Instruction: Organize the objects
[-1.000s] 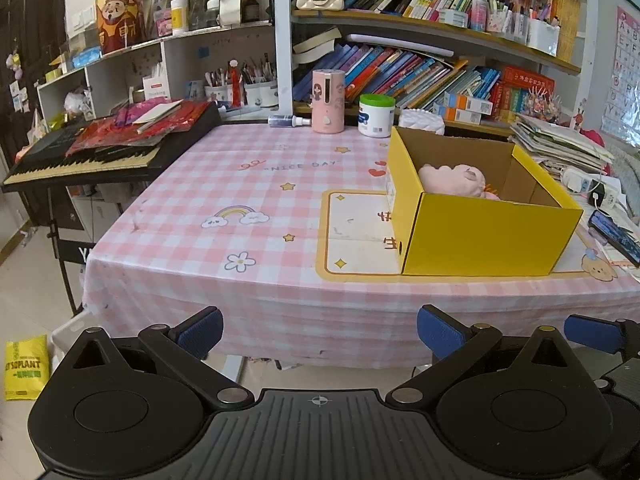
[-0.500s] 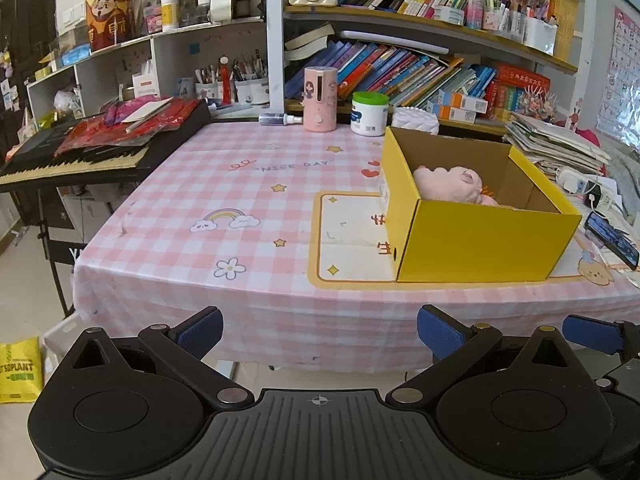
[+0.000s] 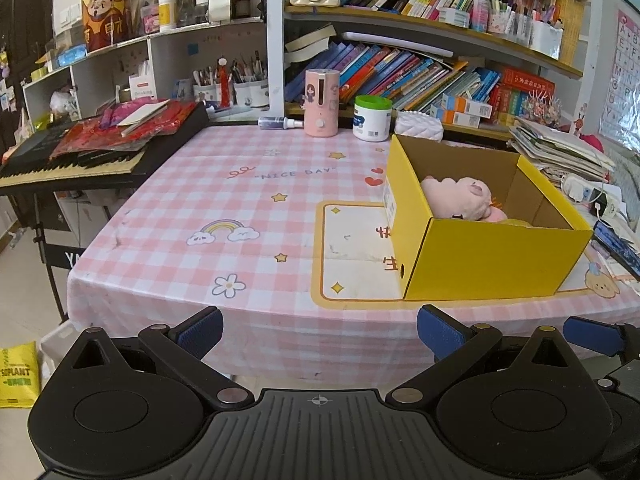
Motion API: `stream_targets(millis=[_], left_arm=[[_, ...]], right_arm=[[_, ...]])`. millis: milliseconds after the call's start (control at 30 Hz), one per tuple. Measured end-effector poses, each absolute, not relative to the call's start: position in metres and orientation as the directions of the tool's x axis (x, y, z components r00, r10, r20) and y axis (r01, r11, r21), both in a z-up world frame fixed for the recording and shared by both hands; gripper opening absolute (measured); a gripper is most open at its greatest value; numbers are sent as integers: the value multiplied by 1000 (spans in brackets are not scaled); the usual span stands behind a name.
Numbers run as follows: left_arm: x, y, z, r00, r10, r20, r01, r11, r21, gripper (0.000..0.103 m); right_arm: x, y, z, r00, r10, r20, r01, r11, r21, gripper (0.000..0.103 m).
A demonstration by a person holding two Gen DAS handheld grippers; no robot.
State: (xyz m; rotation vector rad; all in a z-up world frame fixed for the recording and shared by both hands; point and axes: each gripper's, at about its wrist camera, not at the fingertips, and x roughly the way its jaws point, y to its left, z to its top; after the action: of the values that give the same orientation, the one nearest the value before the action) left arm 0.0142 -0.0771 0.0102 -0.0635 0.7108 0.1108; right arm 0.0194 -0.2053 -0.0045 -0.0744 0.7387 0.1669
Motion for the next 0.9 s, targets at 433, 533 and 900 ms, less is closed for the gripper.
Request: stream_targets(millis=[433, 533, 900], left_arm=[[21, -71, 5, 734, 89, -673, -145, 989, -27, 103], [21, -71, 5, 733, 89, -674, -142, 990, -24, 103], [22, -71, 6, 730, 93, -677, -138, 990, -13, 103]], right_arm=[[33, -200, -12, 712, 119, -692, -158, 987, 7, 103], [34, -199, -13, 711, 121, -693, -161, 987, 7, 103], [33, -197, -14, 711, 121, -693, -162, 987, 6, 103]])
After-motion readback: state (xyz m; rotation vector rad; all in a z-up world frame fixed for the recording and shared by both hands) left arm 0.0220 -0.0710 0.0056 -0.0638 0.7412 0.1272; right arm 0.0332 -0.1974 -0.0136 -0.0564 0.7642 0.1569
